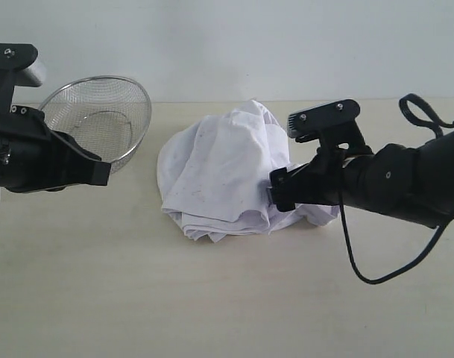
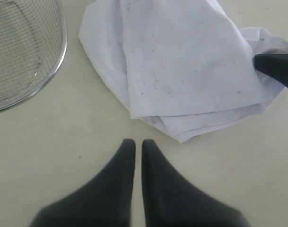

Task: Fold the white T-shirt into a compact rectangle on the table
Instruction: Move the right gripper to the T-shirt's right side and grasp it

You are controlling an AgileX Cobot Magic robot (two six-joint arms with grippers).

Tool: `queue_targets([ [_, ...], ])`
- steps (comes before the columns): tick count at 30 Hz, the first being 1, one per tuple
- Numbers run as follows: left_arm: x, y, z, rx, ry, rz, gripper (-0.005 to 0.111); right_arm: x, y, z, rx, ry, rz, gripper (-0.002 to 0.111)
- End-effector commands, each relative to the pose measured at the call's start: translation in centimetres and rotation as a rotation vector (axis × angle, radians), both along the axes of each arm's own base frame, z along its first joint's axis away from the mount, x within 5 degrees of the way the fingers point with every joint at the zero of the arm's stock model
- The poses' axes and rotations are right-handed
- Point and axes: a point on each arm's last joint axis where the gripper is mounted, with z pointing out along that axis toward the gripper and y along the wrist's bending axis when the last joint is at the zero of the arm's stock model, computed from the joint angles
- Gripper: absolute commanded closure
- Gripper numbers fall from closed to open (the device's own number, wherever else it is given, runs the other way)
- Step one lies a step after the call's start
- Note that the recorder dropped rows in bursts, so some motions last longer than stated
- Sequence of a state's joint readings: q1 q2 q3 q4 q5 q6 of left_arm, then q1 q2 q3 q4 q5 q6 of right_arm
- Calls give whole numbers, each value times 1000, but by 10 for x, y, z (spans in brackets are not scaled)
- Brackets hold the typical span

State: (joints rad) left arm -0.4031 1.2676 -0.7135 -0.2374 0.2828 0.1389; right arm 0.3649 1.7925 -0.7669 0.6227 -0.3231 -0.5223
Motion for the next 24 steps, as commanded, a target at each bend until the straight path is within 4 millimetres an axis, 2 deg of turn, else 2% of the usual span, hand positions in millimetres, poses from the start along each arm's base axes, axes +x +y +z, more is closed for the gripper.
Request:
queue_targets([
  [1, 0, 1, -2, -6, 13, 11, 102, 2, -7, 0, 8, 14, -30, 16],
  [5, 0, 1, -2, -7, 10, 12, 102, 2, -7, -2, 13, 25, -32, 16],
  [11, 0, 1, -1, -8, 5, 13, 102, 7, -2, -18, 40, 78, -49, 16],
  [16, 1, 1, -1, -10, 0, 14, 102, 21, 8, -17, 110, 73, -80, 16],
  [20, 1, 1, -1, -10, 0, 14, 102, 23, 9, -16, 154, 80, -110, 17],
  [22, 1, 1, -1, -10, 0, 14, 102, 23, 9, -16, 163, 86, -116, 23],
  [24, 1, 1, -1, -11, -2, 15, 102, 23, 9, -16, 181, 88, -131, 40],
])
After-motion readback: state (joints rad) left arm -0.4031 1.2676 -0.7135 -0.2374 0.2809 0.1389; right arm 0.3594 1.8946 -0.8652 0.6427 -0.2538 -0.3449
